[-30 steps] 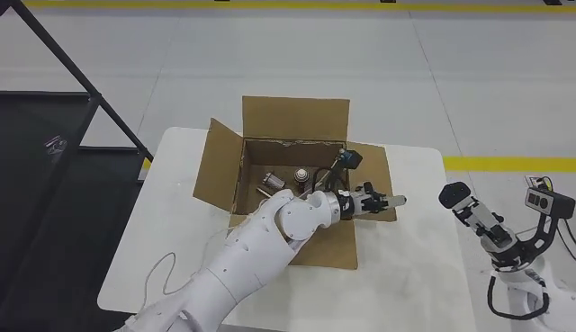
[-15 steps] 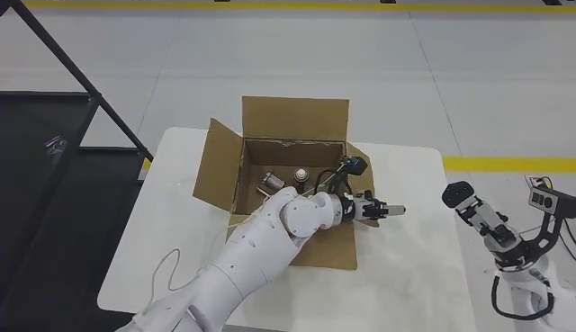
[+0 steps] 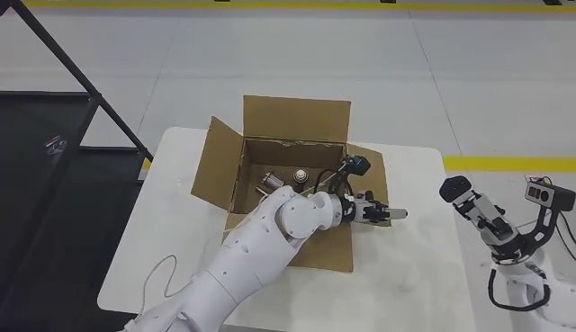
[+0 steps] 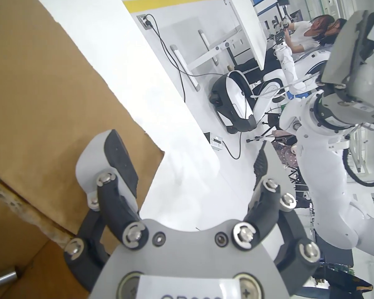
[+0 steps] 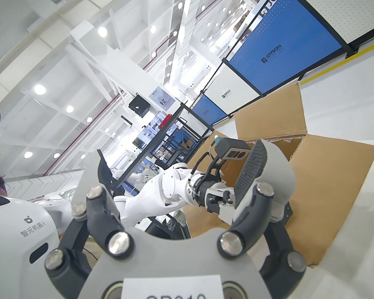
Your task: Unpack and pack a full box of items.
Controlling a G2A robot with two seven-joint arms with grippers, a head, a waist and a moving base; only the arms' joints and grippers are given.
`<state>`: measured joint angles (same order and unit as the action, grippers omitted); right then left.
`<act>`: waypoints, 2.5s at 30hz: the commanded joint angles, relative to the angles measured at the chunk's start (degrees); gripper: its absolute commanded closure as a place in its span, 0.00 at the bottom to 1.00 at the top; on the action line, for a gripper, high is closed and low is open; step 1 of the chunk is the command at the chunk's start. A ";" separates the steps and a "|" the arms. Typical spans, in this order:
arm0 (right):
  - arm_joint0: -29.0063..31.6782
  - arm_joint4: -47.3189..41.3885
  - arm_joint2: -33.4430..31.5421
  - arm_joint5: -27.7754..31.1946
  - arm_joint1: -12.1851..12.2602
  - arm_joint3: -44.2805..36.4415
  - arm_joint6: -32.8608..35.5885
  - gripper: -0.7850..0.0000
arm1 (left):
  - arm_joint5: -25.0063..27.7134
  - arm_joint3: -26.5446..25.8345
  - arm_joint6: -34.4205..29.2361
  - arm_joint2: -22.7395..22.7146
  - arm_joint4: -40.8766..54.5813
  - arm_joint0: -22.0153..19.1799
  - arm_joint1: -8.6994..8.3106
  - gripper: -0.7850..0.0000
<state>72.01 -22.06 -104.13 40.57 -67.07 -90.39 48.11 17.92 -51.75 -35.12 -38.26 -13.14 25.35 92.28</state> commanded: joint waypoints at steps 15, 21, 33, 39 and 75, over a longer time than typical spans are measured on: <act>-1.32 7.12 2.03 -2.07 0.35 -4.33 -1.76 0.00 | -1.91 -29.31 -1.79 -23.38 -5.41 16.52 -8.43 0.00; -6.71 18.79 7.08 -6.31 0.76 -7.31 -0.49 0.00 | -2.23 -39.58 -2.37 -33.87 -2.41 26.17 -10.82 0.00; -23.38 43.87 24.26 -17.52 0.31 -6.02 1.31 0.00 | 1.99 -52.10 2.75 -48.33 3.43 42.77 -13.33 0.00; -32.77 53.47 35.25 -19.73 -0.77 -0.87 4.75 0.00 | 4.02 -56.88 7.42 -52.82 4.28 51.16 -13.92 0.00; -57.37 67.59 67.81 -30.58 -11.85 32.20 8.88 0.00 | 0.44 -58.76 14.79 -58.39 12.25 57.34 -14.83 0.00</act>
<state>15.45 45.70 -37.23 8.98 -78.27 -60.30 58.10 18.54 -110.42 -20.38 -96.37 -1.45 82.62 77.50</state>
